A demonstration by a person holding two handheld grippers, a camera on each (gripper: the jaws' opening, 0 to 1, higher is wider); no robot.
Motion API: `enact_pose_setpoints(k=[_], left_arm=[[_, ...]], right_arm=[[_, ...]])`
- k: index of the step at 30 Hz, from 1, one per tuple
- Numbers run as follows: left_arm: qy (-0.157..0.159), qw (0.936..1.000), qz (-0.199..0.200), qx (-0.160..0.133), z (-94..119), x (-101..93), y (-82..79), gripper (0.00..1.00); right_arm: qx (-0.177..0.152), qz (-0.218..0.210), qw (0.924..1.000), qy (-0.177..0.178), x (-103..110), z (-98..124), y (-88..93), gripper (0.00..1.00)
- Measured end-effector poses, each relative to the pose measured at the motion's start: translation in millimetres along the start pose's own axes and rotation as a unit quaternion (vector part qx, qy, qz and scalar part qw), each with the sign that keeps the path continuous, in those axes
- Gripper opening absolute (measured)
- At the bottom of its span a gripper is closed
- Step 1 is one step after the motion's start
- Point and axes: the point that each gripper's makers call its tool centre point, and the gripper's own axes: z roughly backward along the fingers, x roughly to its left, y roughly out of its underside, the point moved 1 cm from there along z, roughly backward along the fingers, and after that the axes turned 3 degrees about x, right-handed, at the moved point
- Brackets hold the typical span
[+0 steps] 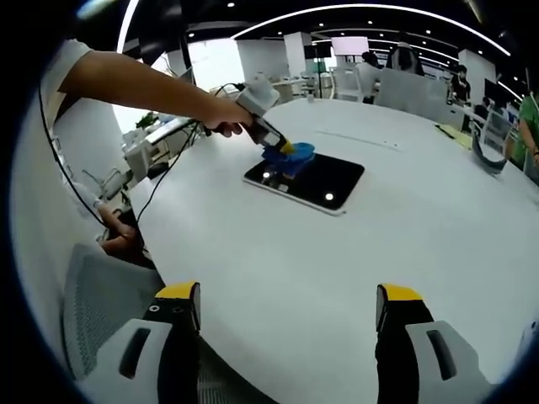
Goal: Wipe the mirror surface with the cleaning cloth until all visible marks leave the cleaned area.
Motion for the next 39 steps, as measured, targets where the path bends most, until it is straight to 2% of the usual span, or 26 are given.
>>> enact_pose_setpoints(k=[39], left_arm=[[0.016, 0.9998, -0.003, 0.008, 14, -28.6, 21.3, 0.05]], right_arm=[[-0.013, 0.004, 0.9999, -0.008, 6, 1, 0.9, 0.85]])
